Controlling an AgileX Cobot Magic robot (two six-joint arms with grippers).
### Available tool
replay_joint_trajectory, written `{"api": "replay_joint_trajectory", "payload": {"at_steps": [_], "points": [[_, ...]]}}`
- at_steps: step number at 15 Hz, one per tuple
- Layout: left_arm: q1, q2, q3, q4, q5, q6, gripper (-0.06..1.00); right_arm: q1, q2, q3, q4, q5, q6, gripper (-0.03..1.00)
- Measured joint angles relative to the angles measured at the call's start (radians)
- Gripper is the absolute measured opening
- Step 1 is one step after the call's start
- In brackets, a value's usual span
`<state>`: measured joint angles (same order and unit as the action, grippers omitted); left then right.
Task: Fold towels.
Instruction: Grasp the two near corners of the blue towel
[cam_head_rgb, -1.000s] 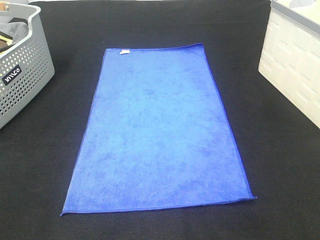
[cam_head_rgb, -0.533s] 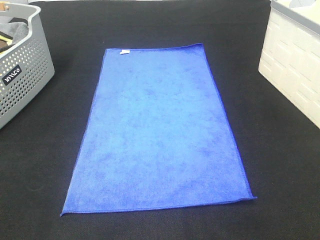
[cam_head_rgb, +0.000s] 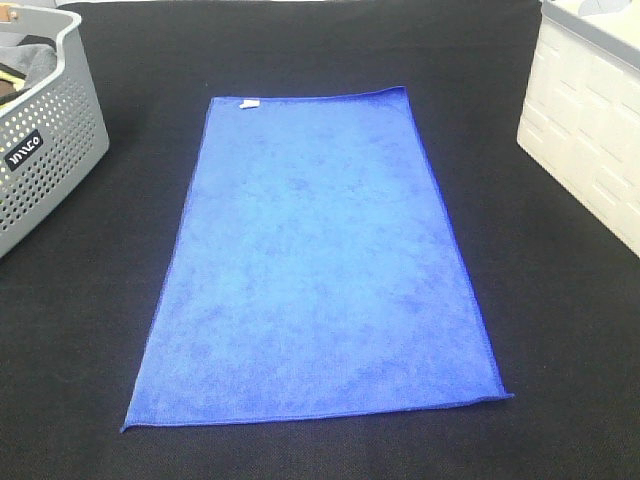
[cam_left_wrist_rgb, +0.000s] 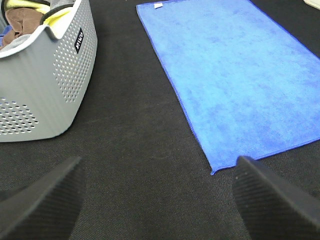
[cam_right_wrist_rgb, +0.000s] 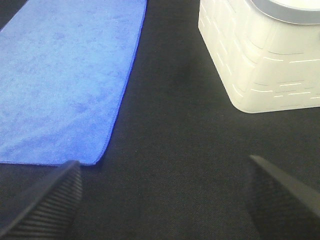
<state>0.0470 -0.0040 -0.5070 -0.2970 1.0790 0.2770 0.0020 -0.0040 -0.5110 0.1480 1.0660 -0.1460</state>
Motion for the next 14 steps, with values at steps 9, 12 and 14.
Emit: {"api": "replay_joint_trajectory", "payload": {"at_steps": [9, 12, 14], "points": [[0.0, 0.0, 0.0, -0.011, 0.0, 0.0, 0.77, 0.0, 0.0, 0.0, 0.0, 0.0, 0.0, 0.82], [0.0, 0.0, -0.004, -0.02, -0.06, -0.042, 0.77, 0.0, 0.014, -0.003, 0.0, -0.015, 0.027, 0.82], [0.0, 0.028, 0.001, -0.04, -0.2, -0.114, 0.77, 0.0, 0.097, -0.031, 0.0, -0.092, 0.085, 0.82]]}}
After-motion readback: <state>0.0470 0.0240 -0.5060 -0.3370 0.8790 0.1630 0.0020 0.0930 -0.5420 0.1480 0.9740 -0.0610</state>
